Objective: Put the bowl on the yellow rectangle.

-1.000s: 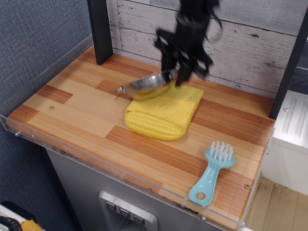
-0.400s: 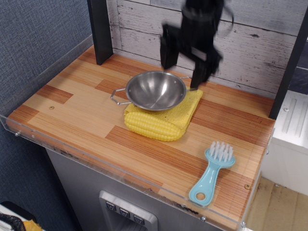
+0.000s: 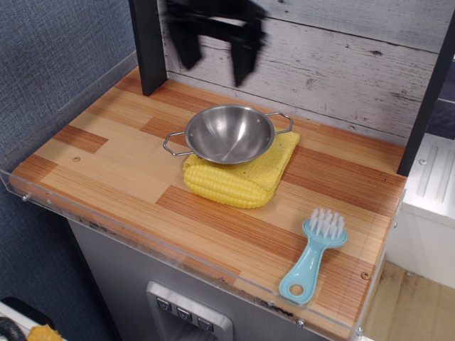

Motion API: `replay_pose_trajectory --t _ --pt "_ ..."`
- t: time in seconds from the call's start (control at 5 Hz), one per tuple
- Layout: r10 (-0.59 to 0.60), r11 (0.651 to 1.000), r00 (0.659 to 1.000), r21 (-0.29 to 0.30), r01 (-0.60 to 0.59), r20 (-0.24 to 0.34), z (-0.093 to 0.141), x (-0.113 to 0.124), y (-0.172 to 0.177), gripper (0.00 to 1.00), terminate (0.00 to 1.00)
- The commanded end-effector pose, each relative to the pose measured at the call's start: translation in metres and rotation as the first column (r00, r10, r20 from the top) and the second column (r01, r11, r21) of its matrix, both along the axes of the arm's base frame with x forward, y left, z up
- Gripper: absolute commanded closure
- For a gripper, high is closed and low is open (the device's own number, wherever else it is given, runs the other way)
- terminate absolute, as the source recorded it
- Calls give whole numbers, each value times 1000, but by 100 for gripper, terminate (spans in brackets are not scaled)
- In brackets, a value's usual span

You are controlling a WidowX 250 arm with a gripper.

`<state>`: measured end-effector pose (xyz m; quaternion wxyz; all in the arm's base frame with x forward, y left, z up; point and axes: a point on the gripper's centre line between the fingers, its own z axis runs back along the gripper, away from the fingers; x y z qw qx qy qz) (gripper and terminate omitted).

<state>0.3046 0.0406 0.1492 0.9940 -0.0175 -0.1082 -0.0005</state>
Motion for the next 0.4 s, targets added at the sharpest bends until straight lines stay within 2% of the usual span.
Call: replay_pose_trajectory --t 0.0,0.2 --pt "44 994 988 -96 -59 -151 -18 -19 0 0 0" --pt "44 994 988 -96 -59 -151 -18 -19 0 0 100"
